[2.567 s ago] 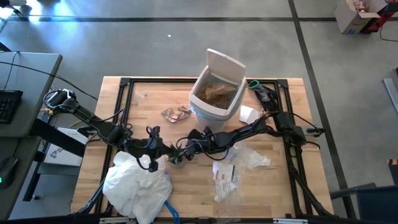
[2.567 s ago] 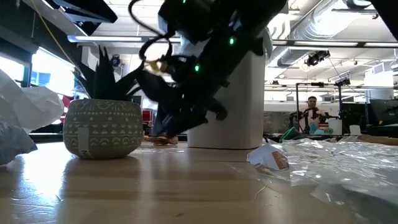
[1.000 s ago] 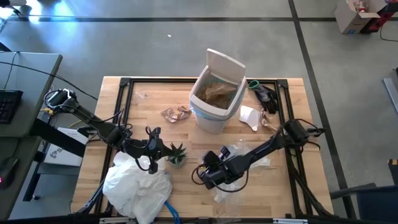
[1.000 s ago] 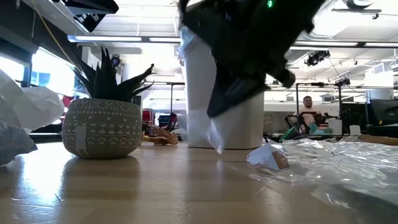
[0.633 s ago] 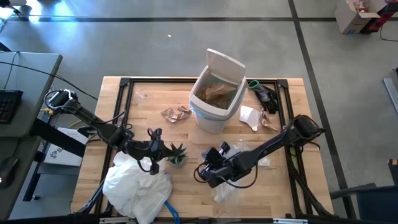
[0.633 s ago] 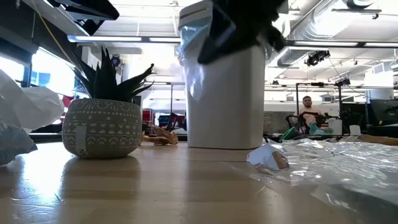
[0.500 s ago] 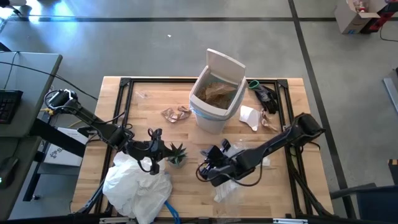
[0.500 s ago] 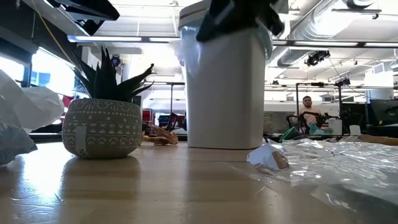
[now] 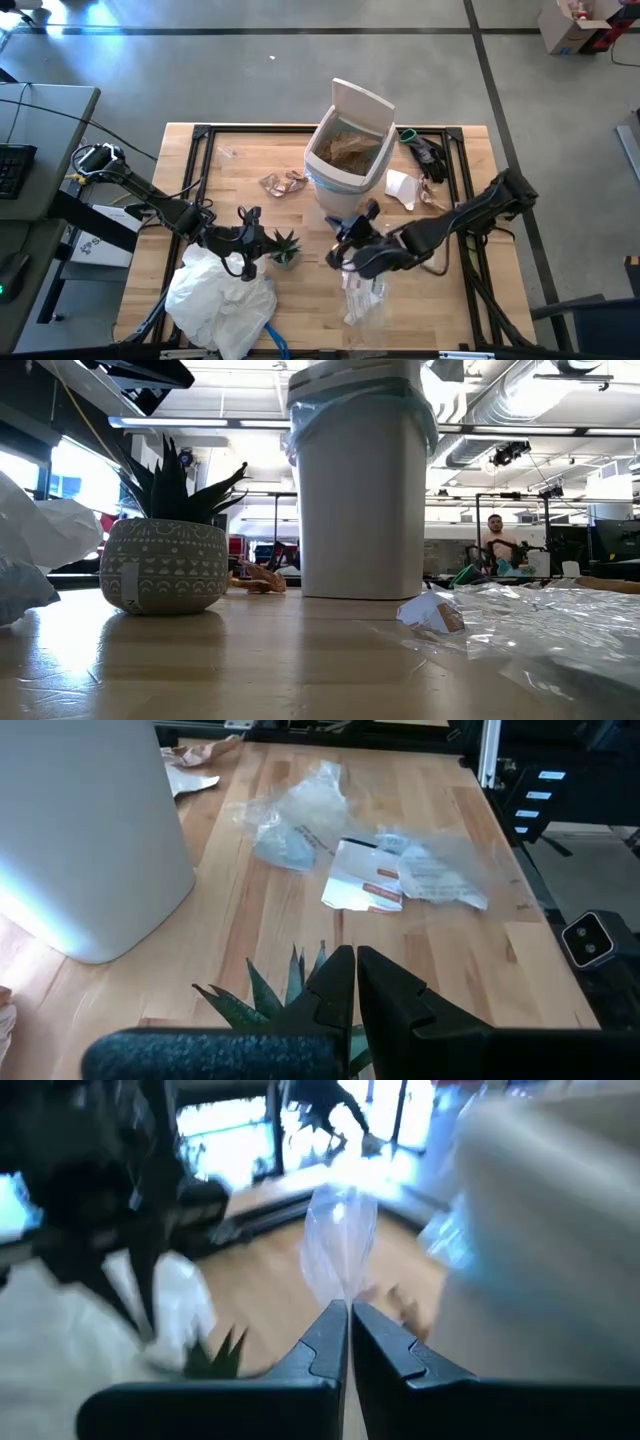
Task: Place trash/remove bag and relplace
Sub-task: Put the transparent plastic into the trash bin
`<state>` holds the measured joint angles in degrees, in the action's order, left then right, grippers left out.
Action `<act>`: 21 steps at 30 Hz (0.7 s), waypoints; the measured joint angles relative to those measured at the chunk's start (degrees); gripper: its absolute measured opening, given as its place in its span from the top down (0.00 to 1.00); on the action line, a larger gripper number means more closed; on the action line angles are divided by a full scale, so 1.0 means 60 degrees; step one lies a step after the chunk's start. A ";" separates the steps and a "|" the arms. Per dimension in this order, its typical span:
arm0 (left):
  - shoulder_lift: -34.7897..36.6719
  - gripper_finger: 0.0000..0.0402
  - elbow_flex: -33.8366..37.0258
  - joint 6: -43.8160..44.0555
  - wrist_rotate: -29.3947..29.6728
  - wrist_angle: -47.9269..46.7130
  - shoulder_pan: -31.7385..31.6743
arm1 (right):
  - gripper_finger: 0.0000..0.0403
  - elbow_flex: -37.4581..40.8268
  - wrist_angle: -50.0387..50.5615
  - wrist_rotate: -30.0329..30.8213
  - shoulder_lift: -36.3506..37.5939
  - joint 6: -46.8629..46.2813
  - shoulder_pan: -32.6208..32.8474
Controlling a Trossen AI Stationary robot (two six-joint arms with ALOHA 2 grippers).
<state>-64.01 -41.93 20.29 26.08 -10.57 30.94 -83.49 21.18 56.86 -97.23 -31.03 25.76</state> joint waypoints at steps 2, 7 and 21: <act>0.0001 1.00 0.0000 0.0000 -0.0002 0.0029 0.0000 | 1.00 -0.0003 -0.0253 0.0122 0.0327 0.0579 -0.0123; 0.0001 1.00 0.0000 0.0011 -0.0024 0.0039 0.0000 | 1.00 -0.0003 -0.0935 0.0407 0.1197 0.2086 -0.0509; 0.0001 1.00 0.0000 0.0095 -0.0057 0.0087 0.0000 | 1.00 -0.0014 0.0541 -0.0472 0.2735 0.1588 -0.2799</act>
<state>-64.01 -41.93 20.86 25.74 -10.04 30.94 -83.57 24.43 54.03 -80.82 -21.50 8.96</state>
